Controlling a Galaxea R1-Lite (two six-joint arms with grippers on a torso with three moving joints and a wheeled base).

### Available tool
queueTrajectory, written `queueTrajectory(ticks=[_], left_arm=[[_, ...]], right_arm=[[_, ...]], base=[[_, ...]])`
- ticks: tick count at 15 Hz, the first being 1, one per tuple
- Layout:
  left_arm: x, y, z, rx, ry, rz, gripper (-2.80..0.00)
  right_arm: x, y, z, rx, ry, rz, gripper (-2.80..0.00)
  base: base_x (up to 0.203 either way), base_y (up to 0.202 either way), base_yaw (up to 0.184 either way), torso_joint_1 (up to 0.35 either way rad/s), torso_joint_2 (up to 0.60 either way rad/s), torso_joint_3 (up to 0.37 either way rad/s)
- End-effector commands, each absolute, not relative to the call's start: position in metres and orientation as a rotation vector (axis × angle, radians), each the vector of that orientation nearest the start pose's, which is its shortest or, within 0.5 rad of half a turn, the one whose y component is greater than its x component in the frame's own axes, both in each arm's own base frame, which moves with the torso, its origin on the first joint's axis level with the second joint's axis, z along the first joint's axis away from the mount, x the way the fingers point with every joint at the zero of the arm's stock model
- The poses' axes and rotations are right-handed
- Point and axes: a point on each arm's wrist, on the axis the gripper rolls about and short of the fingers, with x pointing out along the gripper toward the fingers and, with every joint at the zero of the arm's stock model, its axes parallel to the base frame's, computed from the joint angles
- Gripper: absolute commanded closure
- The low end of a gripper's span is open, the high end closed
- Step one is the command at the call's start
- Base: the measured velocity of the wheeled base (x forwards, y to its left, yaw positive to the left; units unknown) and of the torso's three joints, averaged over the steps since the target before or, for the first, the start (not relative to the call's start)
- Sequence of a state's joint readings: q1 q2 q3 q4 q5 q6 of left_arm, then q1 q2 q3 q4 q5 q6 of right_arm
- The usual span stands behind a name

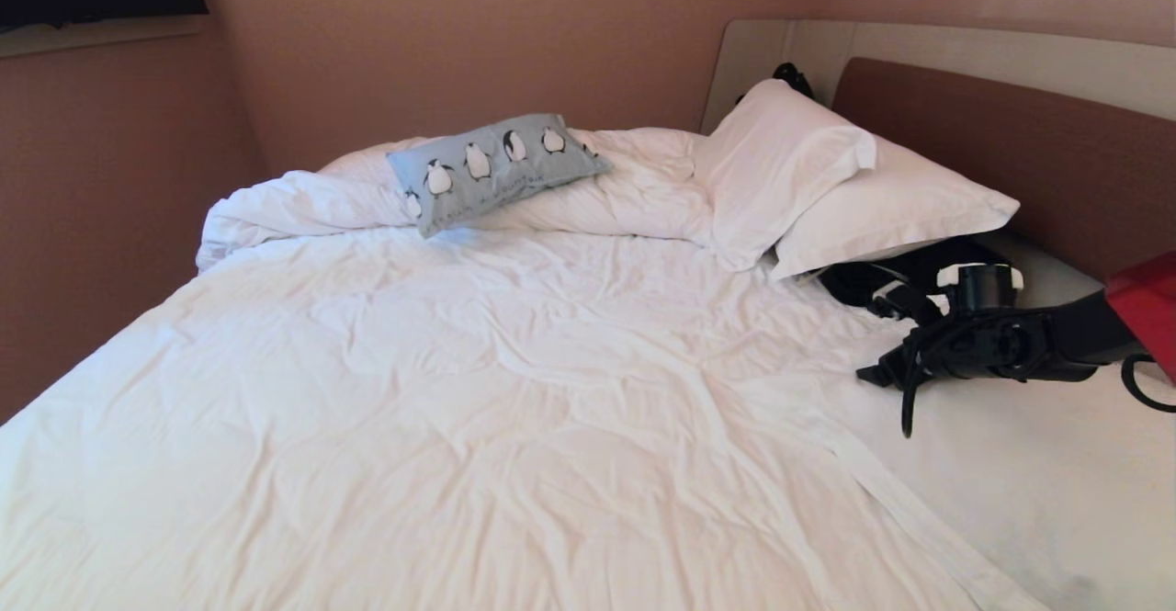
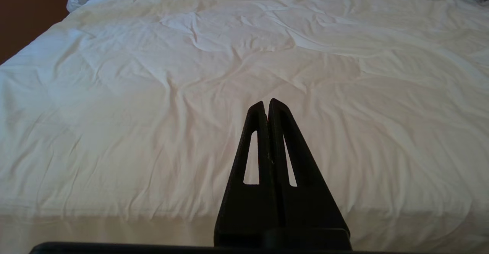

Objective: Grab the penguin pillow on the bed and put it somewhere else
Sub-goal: Place the pillow at the bedside

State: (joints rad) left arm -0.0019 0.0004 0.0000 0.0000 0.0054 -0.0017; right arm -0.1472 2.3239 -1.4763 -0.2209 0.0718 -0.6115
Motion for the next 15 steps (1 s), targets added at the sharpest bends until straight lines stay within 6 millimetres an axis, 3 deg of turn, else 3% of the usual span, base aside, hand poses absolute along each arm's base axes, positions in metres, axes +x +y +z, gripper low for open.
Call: queueTrajectory(ticks=[1, 6, 7, 15], left_arm=[[-0.023, 0.0, 0.075, -0.002, 0.0, 0.005, 0.0], [-0.023, 0.0, 0.075, -0.002, 0.0, 0.005, 0.0], [-0.023, 0.0, 0.075, -0.002, 0.0, 0.005, 0.0], [-0.023, 0.0, 0.075, -0.002, 0.001, 0.005, 0.0]], right_arm=[[0.459, -0.068, 0.066, -0.523, 0.646, 0.128, -2.8], [0.463, -0.078, 0.05, -0.514, 0.673, 0.117, -2.8], [0.464, -0.079, 0.051, -0.514, 0.67, 0.114, 0.0], [0.458, -0.08, 0.073, -0.513, 0.63, 0.093, 0.0]], base=[[0.0, 0.0, 0.0, 0.0, 0.0, 0.0], [0.0, 0.0, 0.0, 0.0, 0.0, 0.0], [0.0, 0.0, 0.0, 0.0, 0.0, 0.0], [0.0, 0.0, 0.0, 0.0, 0.0, 0.0]])
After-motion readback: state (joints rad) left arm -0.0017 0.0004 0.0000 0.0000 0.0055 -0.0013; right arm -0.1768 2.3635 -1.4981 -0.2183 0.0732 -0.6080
